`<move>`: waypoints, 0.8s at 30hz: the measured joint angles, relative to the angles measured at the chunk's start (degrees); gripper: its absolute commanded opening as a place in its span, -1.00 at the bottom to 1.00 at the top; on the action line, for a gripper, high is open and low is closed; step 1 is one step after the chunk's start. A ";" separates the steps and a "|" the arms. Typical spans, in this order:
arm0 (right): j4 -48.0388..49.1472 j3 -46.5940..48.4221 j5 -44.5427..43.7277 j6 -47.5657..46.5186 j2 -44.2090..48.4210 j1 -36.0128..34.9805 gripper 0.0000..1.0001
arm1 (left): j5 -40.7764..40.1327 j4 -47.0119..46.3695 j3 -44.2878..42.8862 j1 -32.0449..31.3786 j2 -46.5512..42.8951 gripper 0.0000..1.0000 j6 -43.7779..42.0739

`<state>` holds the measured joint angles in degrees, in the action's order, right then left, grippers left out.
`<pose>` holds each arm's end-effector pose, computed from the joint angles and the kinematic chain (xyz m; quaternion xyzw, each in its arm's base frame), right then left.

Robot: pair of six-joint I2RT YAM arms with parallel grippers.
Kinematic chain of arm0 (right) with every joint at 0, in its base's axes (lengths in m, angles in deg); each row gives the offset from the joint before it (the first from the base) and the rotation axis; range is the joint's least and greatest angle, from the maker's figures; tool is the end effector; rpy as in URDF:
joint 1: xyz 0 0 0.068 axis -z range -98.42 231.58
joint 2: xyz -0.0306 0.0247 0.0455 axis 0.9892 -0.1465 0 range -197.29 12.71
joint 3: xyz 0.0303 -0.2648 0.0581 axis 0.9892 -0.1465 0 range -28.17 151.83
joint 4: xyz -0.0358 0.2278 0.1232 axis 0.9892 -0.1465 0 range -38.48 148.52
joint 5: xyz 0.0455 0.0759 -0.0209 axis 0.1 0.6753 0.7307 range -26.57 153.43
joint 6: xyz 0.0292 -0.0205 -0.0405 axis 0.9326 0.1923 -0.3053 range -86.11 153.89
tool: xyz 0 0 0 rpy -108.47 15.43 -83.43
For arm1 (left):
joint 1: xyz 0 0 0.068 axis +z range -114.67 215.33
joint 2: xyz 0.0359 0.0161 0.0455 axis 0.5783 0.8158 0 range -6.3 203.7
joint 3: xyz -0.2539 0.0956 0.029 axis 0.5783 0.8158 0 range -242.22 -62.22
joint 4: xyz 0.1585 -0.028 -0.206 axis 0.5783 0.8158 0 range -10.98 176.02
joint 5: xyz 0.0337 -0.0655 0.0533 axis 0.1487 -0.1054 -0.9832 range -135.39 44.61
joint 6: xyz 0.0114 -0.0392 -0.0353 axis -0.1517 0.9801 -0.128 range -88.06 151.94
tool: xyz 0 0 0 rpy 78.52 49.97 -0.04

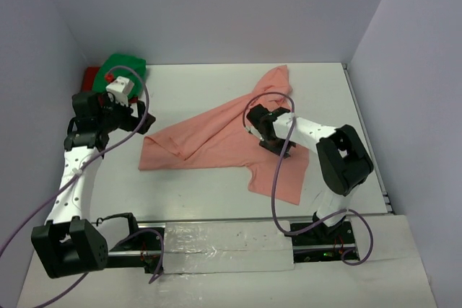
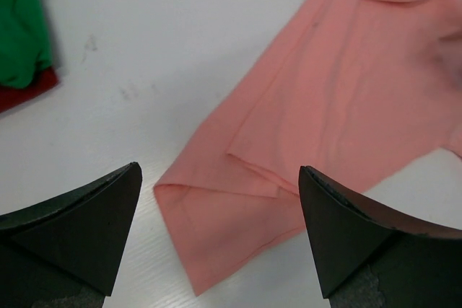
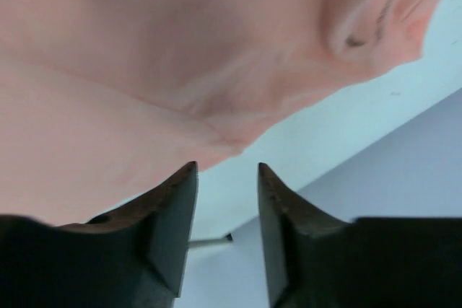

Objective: Fold and stack the t-shirts
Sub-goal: Flatten the tshirt out

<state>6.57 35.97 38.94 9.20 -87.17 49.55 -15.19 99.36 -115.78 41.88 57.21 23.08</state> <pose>0.2651 0.1484 0.1729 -0.4603 0.8618 -0.2103 0.0333 0.2448 0.0100 0.3137 0.1466 0.8346 -0.1594 0.5066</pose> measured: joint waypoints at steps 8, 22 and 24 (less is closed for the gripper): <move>1.55 10.45 4.17 3.56 1.33 -0.35 0.05 | 7.98 -2.08 -0.26 -3.69 12.61 0.94 1.44; 1.79 12.79 5.86 7.56 3.10 -0.20 0.06 | 8.81 -2.14 -0.35 -4.11 27.80 0.83 4.13; 1.79 12.79 5.88 7.85 3.10 -0.17 0.05 | 9.84 -2.10 -0.63 -4.11 29.03 0.81 4.09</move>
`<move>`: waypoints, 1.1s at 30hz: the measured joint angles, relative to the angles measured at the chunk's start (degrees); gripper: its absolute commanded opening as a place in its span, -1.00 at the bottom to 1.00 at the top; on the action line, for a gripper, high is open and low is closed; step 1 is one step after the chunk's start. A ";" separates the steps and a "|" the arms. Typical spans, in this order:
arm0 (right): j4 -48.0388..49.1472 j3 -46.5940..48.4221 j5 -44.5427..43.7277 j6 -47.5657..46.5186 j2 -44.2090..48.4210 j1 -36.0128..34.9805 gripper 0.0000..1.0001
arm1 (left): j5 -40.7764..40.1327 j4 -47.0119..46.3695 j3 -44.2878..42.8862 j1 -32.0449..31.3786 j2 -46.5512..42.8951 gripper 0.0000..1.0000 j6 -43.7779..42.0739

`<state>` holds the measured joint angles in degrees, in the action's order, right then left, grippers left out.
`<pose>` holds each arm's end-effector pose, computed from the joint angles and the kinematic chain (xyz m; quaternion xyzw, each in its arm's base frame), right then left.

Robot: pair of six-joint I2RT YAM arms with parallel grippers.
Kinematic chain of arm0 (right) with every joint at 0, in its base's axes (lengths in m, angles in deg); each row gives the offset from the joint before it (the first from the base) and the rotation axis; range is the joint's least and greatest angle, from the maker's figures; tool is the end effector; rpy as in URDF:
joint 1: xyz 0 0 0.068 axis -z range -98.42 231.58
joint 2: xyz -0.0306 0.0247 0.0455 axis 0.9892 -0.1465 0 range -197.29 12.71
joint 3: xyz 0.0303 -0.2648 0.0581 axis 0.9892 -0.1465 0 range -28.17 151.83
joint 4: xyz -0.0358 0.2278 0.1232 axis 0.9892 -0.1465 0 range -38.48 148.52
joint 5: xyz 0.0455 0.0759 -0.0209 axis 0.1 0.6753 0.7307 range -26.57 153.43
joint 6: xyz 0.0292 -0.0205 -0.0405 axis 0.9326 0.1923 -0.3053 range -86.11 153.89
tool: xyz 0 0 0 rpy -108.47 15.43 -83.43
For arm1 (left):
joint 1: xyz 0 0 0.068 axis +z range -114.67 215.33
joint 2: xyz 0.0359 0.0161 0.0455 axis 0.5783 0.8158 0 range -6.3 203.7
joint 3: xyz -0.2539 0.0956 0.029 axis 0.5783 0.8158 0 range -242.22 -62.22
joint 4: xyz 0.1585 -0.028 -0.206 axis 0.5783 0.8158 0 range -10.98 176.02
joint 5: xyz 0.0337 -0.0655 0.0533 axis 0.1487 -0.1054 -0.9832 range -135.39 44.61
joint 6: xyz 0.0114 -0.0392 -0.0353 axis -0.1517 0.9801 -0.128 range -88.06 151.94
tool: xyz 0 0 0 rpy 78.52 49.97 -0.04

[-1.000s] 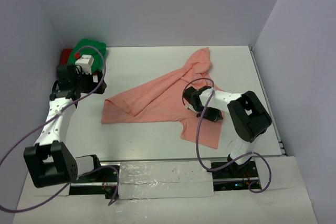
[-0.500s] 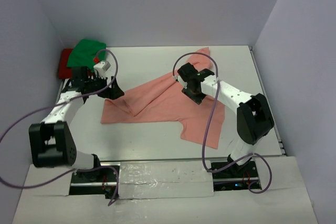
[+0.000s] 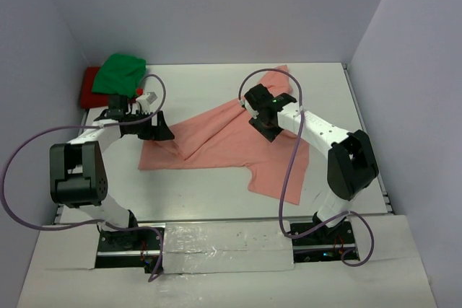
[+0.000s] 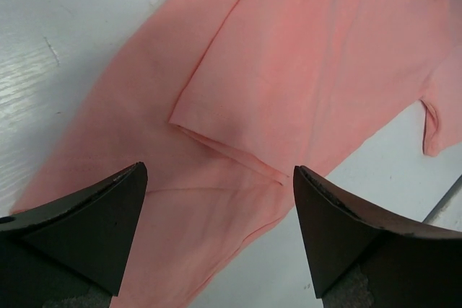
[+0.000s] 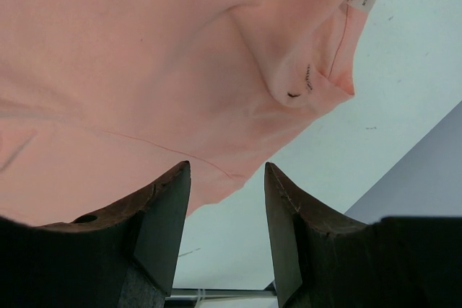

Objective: Fold and stack the t-shirts
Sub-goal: Flatten the tshirt out

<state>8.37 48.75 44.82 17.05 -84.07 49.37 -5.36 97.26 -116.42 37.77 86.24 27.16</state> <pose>0.2927 0.1710 0.2476 -0.3779 0.8958 -0.1349 0.1911 0.3175 -0.0095 0.1878 0.1168 0.8977 -0.3101 0.2903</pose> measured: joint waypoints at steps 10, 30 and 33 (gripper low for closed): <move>0.07 0.00 0.00 0.94 0.00 0.24 0.05 | 2.29 1.29 -1.95 -0.42 6.64 0.75 -0.81; 1.73 0.00 0.24 1.60 0.00 0.44 0.04 | 2.47 -2.62 -6.99 -4.98 14.34 0.07 -0.07; 1.77 0.00 0.22 1.60 0.00 0.76 0.04 | 2.45 -2.60 -7.04 -4.98 14.97 -0.32 -0.17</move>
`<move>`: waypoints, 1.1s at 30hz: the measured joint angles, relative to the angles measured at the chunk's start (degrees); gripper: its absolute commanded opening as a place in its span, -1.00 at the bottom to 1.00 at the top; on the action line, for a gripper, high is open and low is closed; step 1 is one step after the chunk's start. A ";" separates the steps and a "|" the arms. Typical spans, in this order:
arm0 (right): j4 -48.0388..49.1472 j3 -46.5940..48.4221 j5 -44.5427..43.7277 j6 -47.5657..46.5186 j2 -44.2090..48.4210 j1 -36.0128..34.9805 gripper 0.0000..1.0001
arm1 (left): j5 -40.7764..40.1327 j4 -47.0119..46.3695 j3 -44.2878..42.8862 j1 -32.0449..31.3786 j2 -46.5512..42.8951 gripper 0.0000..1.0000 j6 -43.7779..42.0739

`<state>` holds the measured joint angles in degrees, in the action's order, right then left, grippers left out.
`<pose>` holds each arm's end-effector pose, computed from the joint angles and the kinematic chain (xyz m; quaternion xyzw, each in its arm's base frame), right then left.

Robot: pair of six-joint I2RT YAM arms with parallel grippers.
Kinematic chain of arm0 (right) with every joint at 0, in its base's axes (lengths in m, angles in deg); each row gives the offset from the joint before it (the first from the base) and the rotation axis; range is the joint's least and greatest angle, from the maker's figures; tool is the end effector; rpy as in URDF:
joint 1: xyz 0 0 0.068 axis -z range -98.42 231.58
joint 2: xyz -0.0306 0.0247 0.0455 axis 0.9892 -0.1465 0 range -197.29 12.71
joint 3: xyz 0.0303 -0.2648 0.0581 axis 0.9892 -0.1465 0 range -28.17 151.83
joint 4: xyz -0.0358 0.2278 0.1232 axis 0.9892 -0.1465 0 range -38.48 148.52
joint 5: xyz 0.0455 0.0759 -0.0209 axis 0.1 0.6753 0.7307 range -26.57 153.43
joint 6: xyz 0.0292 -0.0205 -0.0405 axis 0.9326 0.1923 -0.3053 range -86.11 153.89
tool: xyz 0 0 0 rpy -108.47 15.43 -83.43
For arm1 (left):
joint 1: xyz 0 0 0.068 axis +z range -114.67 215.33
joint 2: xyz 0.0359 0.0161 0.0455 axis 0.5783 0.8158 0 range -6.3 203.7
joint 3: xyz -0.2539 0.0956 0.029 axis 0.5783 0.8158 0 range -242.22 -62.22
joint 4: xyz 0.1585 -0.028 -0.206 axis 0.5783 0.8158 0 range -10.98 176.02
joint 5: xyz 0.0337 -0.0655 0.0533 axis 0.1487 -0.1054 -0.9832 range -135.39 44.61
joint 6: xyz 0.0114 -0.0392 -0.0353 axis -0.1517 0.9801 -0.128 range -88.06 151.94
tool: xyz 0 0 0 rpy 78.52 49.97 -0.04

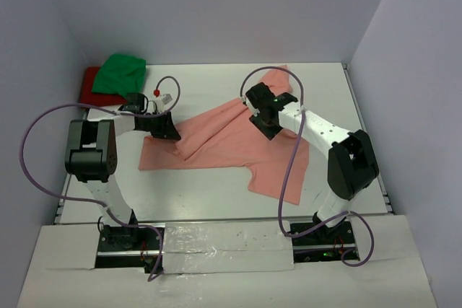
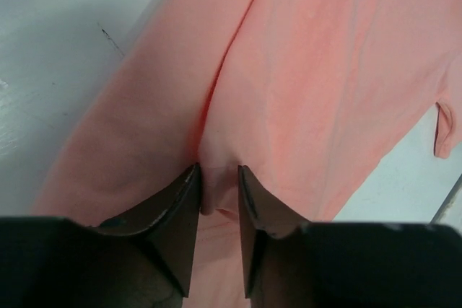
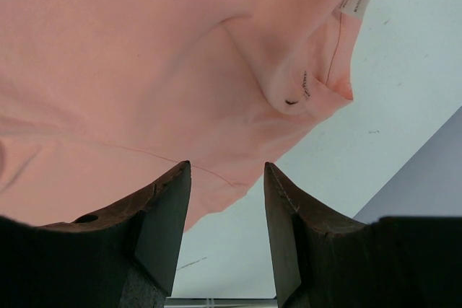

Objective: Fold and stack the t-shirts
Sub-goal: Flatten the tshirt out

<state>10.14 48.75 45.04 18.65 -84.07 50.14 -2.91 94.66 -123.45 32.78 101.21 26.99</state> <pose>0.2976 0.1688 0.2488 -0.3564 0.9020 -0.1291 0.2066 0.3578 -0.0401 0.1412 0.1469 0.8965 -0.3466 0.2334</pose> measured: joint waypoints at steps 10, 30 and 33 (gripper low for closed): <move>0.20 0.00 0.09 0.20 0.00 0.74 0.04 | -1.57 0.13 -0.50 -0.04 0.28 -0.97 -0.35; 1.33 -0.11 0.98 0.92 -2.84 0.07 0.03 | -16.72 0.76 -25.07 -2.12 1.66 -1.00 -5.29; 1.51 -0.11 1.01 0.96 -3.52 0.02 0.03 | -21.07 -1.03 -26.23 -2.23 3.52 -1.00 -6.43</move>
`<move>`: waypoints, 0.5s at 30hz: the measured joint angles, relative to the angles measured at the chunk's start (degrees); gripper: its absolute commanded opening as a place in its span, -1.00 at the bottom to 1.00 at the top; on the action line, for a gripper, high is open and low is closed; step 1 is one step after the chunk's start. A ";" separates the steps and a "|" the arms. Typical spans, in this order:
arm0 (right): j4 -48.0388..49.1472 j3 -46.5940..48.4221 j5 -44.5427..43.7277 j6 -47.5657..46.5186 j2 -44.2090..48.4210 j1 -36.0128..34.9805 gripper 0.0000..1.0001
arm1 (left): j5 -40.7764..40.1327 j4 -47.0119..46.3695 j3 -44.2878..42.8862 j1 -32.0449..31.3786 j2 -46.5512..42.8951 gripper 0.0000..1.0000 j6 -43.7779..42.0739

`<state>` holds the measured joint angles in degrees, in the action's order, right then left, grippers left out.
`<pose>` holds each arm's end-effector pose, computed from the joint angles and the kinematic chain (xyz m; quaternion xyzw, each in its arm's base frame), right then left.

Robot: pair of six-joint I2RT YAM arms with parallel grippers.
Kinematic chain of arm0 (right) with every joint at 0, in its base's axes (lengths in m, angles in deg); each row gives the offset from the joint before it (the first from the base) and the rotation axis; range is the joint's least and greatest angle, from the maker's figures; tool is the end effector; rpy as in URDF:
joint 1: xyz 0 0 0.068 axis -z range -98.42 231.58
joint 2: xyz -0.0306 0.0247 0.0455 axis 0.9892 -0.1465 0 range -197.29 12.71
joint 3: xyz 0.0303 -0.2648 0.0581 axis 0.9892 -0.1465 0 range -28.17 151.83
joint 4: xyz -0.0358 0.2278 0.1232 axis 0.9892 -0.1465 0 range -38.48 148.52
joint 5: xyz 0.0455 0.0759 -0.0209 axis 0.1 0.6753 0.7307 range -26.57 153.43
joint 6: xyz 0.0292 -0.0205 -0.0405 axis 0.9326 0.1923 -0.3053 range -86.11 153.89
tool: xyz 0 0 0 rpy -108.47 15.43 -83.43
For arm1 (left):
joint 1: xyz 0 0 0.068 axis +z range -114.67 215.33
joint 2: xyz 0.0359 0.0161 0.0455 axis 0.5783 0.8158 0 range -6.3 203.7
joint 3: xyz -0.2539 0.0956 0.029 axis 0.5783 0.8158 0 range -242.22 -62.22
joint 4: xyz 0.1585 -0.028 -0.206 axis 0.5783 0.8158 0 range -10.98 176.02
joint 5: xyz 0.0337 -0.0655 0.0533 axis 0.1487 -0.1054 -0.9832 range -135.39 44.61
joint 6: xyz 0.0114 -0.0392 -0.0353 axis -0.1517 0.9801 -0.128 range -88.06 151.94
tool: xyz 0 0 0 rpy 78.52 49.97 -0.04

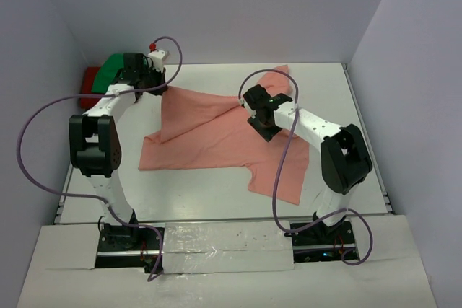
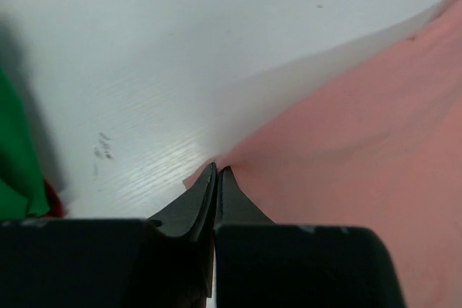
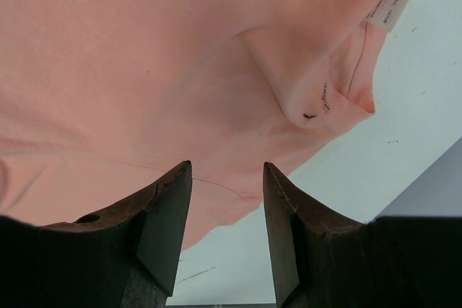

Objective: Fold and stack the t-shirts
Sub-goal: Flatten the tshirt out

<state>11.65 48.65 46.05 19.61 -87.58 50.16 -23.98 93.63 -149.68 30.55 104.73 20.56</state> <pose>0.3061 0.1745 0.2290 -0.3544 0.9076 -0.1220 0.1891 0.4448 -0.0504 0.2507 0.2046 0.8636 -0.1420 0.4383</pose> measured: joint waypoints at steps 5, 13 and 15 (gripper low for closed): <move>0.24 -0.02 0.09 0.22 -1.25 -0.11 0.03 | -10.27 -4.52 0.00 0.07 2.45 -1.00 -0.66; 0.48 -0.33 0.11 0.52 -1.88 -0.59 0.03 | -24.63 -17.05 -2.64 1.49 6.23 -1.00 -0.48; 0.59 -0.35 0.13 0.59 -2.27 -0.74 0.03 | -26.75 -19.56 -4.09 1.66 7.43 -1.00 -0.72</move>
<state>12.24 48.30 46.18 20.20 -89.86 49.42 -50.73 74.07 -153.77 32.22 112.16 19.84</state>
